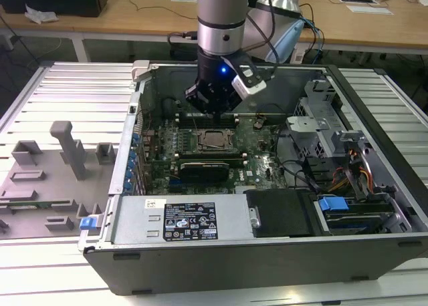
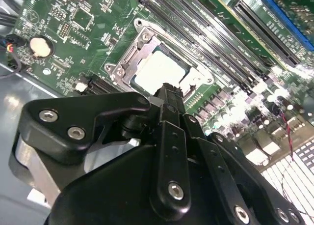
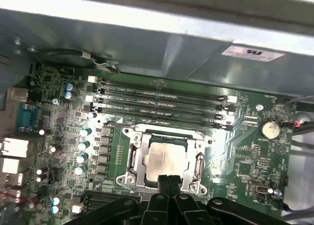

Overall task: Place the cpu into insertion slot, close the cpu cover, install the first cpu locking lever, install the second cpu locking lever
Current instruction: 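Close the cpu cover, then install the first cpu locking lever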

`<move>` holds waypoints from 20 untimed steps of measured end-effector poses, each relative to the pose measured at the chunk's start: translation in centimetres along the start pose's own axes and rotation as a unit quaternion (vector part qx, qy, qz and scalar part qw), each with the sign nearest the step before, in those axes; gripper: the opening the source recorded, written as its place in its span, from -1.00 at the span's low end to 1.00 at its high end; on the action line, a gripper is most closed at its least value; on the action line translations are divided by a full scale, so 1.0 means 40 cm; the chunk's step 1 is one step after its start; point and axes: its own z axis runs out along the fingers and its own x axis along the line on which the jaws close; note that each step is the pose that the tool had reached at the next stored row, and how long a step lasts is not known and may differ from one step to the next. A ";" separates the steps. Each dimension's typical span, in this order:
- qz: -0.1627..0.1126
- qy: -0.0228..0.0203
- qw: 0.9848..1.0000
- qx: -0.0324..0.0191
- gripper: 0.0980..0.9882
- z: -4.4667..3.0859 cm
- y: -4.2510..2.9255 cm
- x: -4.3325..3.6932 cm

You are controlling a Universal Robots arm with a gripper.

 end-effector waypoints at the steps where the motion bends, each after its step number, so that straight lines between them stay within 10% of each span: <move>1: 0.000 0.000 1.000 0.000 -0.98 -0.005 0.000 0.000; 20: 0.001 0.000 1.000 0.000 -0.98 -0.011 0.000 0.000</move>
